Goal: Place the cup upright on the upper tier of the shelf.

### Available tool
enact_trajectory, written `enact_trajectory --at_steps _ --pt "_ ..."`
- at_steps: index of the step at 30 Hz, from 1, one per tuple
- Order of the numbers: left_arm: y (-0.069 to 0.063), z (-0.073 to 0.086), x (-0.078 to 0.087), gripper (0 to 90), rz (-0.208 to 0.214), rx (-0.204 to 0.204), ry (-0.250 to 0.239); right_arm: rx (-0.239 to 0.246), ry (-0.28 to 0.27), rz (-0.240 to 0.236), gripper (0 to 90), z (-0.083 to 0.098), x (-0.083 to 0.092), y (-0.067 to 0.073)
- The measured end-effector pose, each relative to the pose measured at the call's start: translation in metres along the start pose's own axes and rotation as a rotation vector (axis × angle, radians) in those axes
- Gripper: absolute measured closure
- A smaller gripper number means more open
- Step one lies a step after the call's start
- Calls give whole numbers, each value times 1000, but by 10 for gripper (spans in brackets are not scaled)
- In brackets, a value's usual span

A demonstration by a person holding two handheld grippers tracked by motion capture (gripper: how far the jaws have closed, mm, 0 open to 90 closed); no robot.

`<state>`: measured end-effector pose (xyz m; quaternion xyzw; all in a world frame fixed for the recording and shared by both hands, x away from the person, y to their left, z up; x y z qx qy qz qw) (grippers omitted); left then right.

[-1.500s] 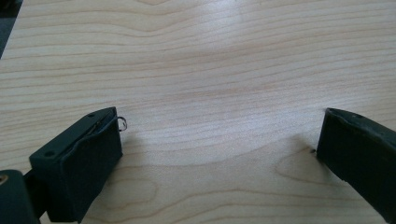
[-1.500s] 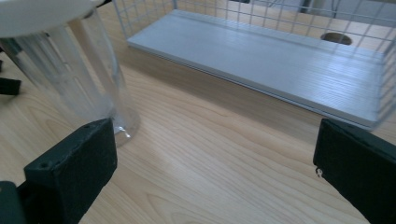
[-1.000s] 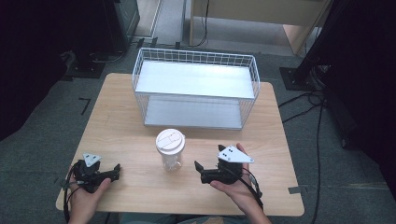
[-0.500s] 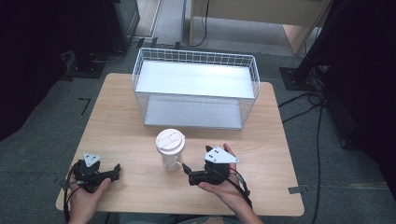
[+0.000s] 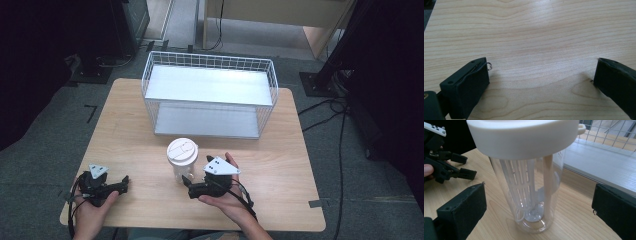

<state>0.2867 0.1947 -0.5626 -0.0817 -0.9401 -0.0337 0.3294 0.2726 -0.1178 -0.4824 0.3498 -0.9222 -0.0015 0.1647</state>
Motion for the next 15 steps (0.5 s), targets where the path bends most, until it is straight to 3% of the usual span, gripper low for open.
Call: enact_trajectory --at_steps 15 --pt "0 0 0 2 4 -4 -1 -32 -11 0 0 0 -28 9"
Point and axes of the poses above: each handheld gripper's, and its own axes: x roughly backward along the jaws, z roughly out of its underside, y roughly to its left, the point moved 6 cm from there along -x, roughly forward along the jaws, and after that the axes turned 8 degrees about -y, right-handed, at the moved point
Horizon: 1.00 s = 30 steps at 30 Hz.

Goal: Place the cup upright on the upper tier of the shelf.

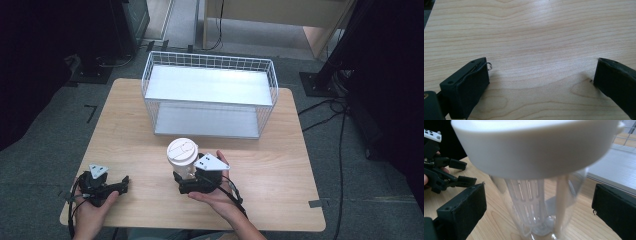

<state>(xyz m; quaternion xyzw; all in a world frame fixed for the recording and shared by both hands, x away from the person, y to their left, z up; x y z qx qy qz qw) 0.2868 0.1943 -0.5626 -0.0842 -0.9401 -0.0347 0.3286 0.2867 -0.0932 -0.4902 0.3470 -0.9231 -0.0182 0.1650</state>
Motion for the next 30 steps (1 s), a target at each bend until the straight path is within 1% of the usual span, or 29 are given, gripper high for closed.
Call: enact_trajectory --at_steps 8,11,12,13,16,18,20,23,25,28,30 --pt "0 0 0 2 0 0 0 -3 3 9 0 1 -12 4" --pt "0 0 0 3 0 0 0 -2 -14 21 0 0 -17 4" --pt "0 0 0 3 0 0 0 -2 -14 21 0 0 -17 4" --pt "0 0 0 3 0 1 -1 -13 -17 21 0 0 -18 4" --pt "0 0 0 3 0 0 0 -11 -23 26 4 0 -21 4" --pt "0 0 0 3 0 0 0 -19 -23 22 22 1 -22 5" --pt "0 0 0 3 0 1 -1 -5 -38 38 43 1 -24 5" --pt "0 0 0 3 3 -6 1 -11 -41 45 53 1 -25 7" --pt "0 0 0 3 5 -7 1 -13 -54 59 69 1 -27 7" --pt "0 0 0 3 5 -7 1 -26 -63 64 88 0 -28 6" --pt "0 0 0 3 5 -7 1 -33 -75 86 132 0 -28 5"
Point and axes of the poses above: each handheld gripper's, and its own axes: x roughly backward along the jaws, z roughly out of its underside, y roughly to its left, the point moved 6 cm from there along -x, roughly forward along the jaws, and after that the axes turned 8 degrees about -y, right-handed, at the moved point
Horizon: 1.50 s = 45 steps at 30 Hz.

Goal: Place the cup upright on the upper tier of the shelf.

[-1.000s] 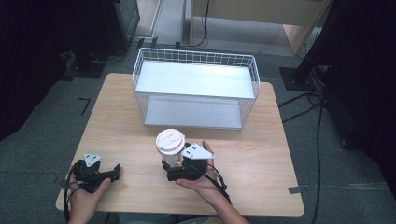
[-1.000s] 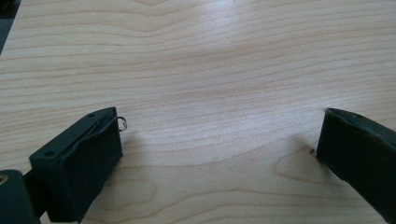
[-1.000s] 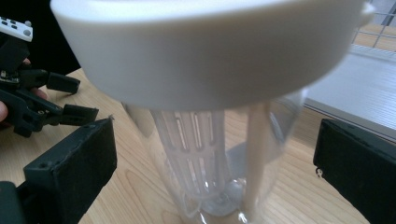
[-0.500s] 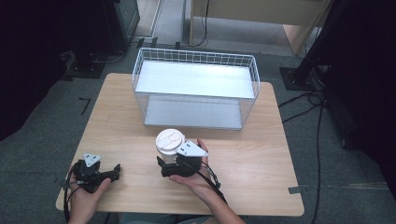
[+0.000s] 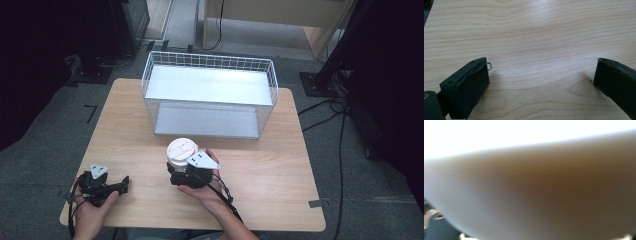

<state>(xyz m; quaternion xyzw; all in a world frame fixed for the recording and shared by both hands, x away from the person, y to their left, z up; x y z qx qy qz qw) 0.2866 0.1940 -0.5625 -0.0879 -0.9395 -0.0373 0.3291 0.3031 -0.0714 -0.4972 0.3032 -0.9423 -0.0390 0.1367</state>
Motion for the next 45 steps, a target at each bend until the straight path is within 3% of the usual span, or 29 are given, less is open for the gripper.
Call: enact_trajectory --at_steps 6,24,45 --pt "0 0 0 3 0 0 0 36 -7 7 148 0 3 2" --pt "0 0 0 3 -1 -3 -1 42 -57 7 160 -19 20 -3" --pt "0 0 0 3 0 -1 0 30 -144 77 163 -53 45 -31"
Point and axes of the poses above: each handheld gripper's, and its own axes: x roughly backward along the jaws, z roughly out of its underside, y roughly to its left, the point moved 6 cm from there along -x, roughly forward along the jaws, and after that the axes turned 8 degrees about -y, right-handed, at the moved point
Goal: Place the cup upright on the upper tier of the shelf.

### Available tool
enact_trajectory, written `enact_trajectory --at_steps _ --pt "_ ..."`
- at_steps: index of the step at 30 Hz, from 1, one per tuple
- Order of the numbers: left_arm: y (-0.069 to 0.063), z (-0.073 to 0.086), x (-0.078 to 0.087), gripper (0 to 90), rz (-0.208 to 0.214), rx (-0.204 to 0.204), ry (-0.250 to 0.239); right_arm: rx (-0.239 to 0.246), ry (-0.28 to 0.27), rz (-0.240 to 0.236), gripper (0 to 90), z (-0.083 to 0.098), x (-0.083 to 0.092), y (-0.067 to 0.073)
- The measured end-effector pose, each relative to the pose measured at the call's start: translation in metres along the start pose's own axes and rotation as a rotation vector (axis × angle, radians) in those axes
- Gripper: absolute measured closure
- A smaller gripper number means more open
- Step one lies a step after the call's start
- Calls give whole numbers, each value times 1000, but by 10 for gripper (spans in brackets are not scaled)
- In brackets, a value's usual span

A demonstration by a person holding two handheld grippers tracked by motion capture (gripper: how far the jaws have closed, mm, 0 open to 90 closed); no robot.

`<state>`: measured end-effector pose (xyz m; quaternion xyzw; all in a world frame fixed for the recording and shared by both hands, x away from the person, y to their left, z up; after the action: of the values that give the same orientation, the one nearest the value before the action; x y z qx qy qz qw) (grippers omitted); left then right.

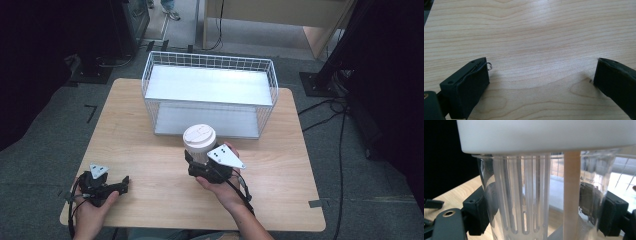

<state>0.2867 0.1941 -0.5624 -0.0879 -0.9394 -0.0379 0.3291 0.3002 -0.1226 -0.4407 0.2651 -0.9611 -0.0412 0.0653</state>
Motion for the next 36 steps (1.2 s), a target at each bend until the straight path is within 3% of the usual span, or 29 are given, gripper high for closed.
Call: enact_trajectory --at_steps 22,36 --pt "0 0 0 3 0 -2 1 14 -117 78 164 -66 19 -33" --pt "0 0 0 2 0 -1 0 34 -155 141 164 -104 21 -58"
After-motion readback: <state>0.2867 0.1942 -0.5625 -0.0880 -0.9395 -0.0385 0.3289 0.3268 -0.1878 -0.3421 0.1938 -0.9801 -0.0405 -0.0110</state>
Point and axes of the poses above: each handheld gripper's, and its own axes: x roughly backward along the jaws, z roughly out of its underside, y roughly to its left, the point moved 6 cm from there along -x, roughly forward along the jaws, and after that the axes turned 8 degrees about -y, right-handed, at the moved point
